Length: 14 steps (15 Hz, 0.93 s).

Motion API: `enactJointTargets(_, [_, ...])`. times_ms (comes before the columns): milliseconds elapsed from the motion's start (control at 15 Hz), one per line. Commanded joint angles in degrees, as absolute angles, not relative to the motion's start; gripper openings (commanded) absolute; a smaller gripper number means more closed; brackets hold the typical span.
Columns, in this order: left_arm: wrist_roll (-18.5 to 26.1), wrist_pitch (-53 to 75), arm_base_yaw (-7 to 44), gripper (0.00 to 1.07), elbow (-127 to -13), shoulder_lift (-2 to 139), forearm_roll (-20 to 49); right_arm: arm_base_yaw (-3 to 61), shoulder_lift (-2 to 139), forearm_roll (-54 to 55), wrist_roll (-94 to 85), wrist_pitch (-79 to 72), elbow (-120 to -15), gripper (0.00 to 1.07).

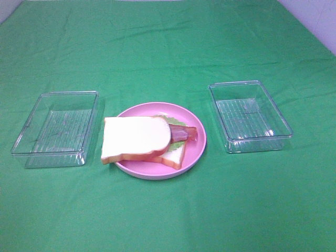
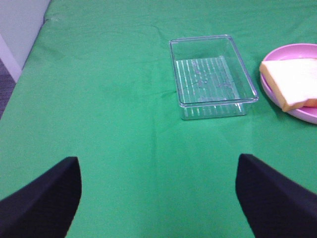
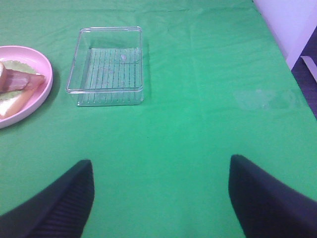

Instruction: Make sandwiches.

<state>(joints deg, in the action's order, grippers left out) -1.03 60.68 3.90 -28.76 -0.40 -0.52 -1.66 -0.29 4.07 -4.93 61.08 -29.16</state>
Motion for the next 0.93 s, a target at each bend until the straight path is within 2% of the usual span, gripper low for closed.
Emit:
enactJointTargets(67, [0.57, 59.93, 3.67, 0.80, -28.65, -1.43, 1.66, -1.89, -1.20, 4.07, -5.67, 60.73, -29.05, 0.71])
enactJointTargets(667, [0.57, 59.93, 3.67, 0.80, -28.65, -1.43, 1.66, -1.89, -1.20, 4.07, -5.67, 60.73, -29.05, 0.71])
enactJointTargets(933, [0.57, 59.93, 0.11, 0.80, -28.65, -1.43, 1.66, -1.89, -1.20, 4.13, -5.67, 60.73, -29.05, 0.71])
